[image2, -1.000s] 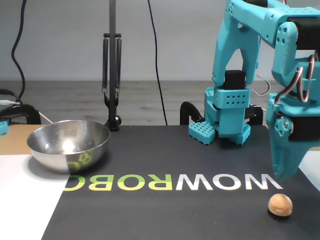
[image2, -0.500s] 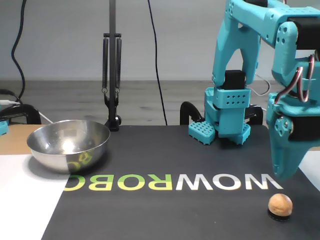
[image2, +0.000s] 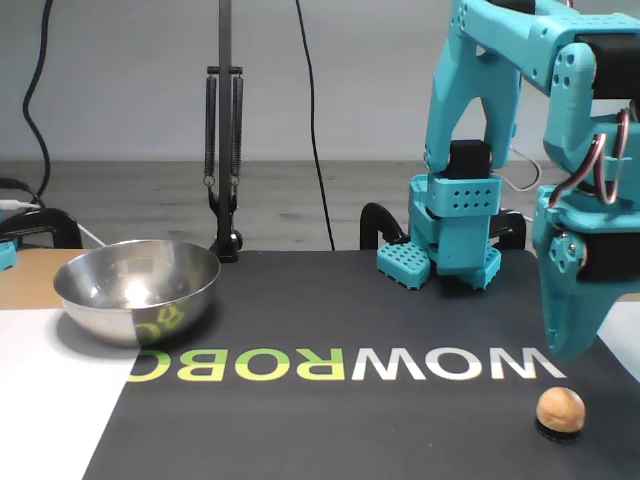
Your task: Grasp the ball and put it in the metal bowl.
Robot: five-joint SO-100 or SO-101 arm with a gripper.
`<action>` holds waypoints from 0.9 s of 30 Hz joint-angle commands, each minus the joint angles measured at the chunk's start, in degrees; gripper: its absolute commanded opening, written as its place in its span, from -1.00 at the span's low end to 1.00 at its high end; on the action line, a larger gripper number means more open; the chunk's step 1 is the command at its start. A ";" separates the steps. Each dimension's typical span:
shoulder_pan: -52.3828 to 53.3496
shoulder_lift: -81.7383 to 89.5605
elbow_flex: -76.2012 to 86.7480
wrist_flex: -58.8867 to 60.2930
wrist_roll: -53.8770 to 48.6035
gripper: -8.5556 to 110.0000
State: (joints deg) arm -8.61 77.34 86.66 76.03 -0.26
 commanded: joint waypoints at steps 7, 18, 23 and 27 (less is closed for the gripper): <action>-0.09 0.35 -1.58 -0.35 -0.26 -0.86; -0.09 0.35 -1.58 -0.35 -0.35 -0.85; -0.09 0.35 -1.58 -0.35 -0.35 -0.85; -0.09 0.35 -1.58 -0.35 -0.35 -0.65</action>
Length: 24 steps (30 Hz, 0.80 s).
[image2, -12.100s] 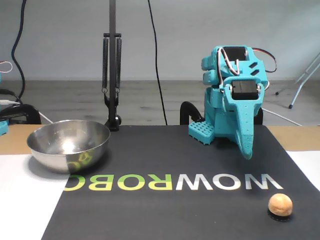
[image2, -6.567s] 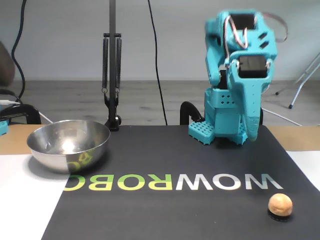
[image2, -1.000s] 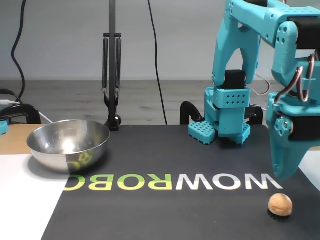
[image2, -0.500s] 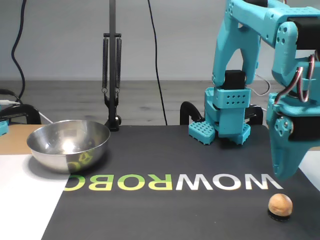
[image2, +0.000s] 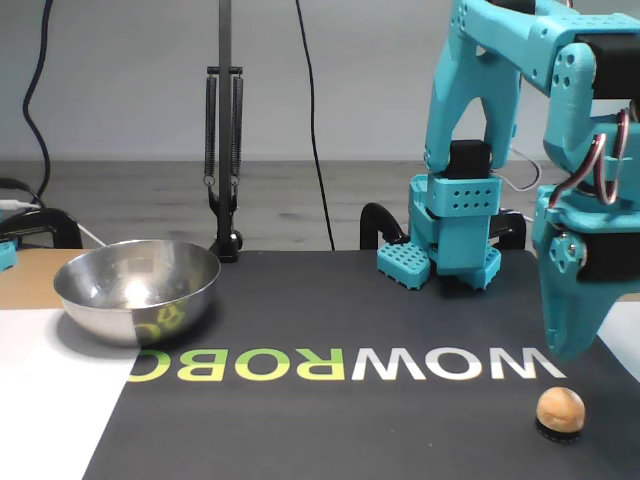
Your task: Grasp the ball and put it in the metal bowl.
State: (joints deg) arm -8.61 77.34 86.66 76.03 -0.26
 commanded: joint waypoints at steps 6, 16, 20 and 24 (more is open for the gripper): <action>-0.09 0.35 -1.49 0.35 -0.35 -0.56; 0.26 0.70 0.62 -0.35 -0.09 -0.55; 0.44 0.97 0.53 -0.35 -0.09 -0.55; 0.53 1.05 0.79 -0.26 -0.26 -0.55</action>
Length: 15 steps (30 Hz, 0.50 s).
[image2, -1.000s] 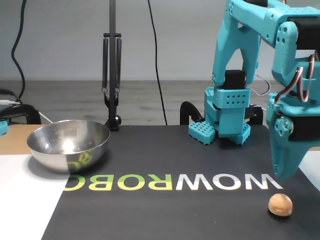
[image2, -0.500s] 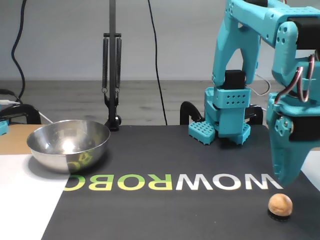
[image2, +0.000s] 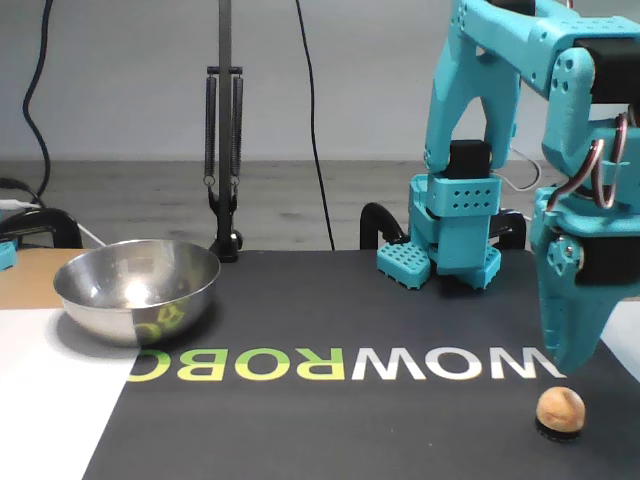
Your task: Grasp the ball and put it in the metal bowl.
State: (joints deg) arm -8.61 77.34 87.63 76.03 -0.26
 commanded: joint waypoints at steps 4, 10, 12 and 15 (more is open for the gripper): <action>0.53 1.05 -0.09 -0.26 -0.35 -0.55; 0.53 1.05 1.32 -0.35 -0.35 -0.54; 0.53 1.05 1.49 -0.35 -0.35 -0.54; 0.53 1.05 1.49 -0.35 -0.35 -0.54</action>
State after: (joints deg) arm -8.26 77.34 89.21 75.94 -0.26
